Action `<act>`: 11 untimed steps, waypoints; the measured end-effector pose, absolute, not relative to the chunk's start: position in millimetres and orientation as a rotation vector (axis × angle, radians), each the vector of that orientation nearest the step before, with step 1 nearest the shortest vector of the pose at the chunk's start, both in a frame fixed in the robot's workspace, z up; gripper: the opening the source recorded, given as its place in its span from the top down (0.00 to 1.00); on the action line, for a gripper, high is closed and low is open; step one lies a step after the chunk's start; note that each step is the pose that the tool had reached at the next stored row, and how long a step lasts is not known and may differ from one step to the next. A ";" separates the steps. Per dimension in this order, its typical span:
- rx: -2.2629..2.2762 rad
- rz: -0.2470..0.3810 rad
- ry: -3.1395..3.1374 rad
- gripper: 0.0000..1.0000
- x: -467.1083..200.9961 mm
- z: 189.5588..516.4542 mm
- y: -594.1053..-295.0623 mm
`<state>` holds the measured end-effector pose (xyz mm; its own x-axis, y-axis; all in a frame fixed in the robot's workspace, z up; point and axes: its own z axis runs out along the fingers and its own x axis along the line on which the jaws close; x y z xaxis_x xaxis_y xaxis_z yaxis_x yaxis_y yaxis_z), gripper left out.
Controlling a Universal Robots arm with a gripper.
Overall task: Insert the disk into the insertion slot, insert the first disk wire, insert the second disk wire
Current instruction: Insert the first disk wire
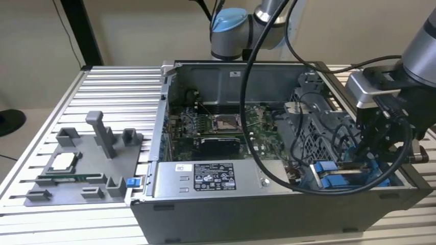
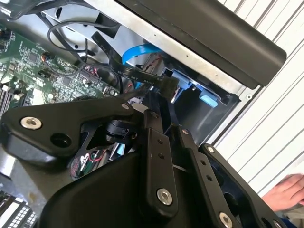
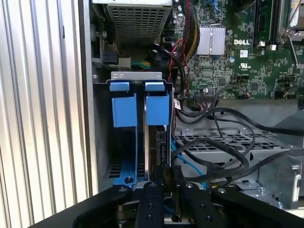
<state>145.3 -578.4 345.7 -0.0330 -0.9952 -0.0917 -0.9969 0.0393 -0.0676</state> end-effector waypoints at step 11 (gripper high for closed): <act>-2.099 0.024 2.181 1.00 146.7 340.8 -578.4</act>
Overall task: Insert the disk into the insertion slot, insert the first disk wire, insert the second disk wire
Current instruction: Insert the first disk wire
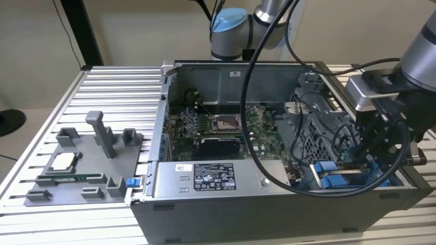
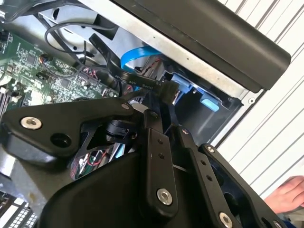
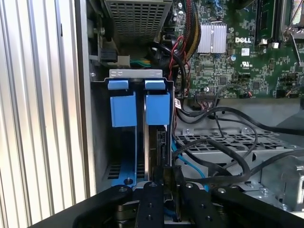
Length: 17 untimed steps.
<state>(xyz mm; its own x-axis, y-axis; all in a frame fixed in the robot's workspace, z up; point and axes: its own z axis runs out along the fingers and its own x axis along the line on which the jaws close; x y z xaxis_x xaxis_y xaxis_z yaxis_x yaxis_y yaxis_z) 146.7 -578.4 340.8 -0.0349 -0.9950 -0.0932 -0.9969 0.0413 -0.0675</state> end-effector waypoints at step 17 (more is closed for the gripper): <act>-2.100 0.024 2.182 1.00 146.9 333.3 -578.5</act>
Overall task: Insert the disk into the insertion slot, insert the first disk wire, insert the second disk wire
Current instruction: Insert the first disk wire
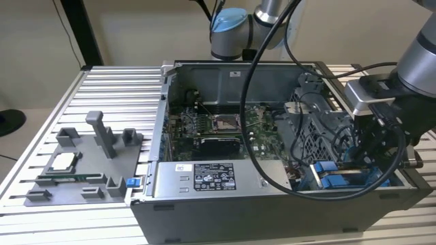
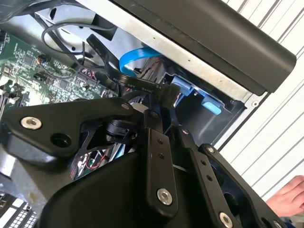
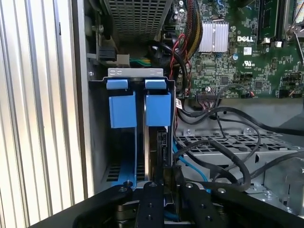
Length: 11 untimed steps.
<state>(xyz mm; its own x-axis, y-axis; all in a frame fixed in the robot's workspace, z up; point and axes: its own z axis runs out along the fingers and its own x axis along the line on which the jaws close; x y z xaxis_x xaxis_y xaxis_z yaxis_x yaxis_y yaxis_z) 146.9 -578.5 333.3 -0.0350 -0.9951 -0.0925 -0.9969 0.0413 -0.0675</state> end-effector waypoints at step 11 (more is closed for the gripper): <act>-2.100 0.030 2.184 0.00 146.8 336.9 -578.5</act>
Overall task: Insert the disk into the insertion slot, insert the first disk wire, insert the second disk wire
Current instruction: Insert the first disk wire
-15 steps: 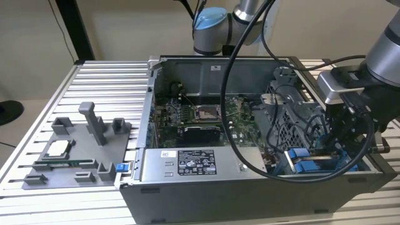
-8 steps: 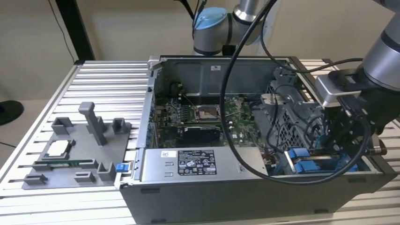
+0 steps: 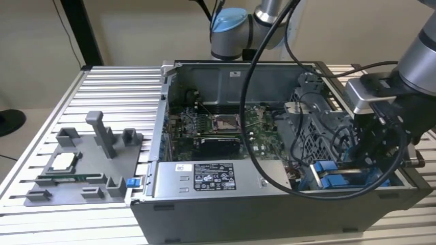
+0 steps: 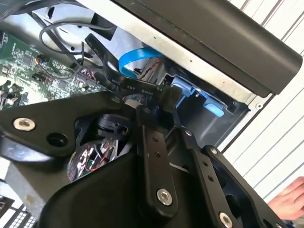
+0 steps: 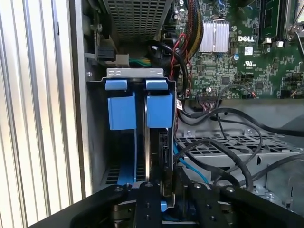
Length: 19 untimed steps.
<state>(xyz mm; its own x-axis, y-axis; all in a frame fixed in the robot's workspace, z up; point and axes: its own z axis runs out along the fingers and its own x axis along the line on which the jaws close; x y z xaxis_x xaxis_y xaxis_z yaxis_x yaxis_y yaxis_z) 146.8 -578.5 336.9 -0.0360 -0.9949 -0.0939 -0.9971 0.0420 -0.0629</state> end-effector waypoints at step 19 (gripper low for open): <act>-2.102 0.033 2.186 0.00 146.9 383.9 -578.1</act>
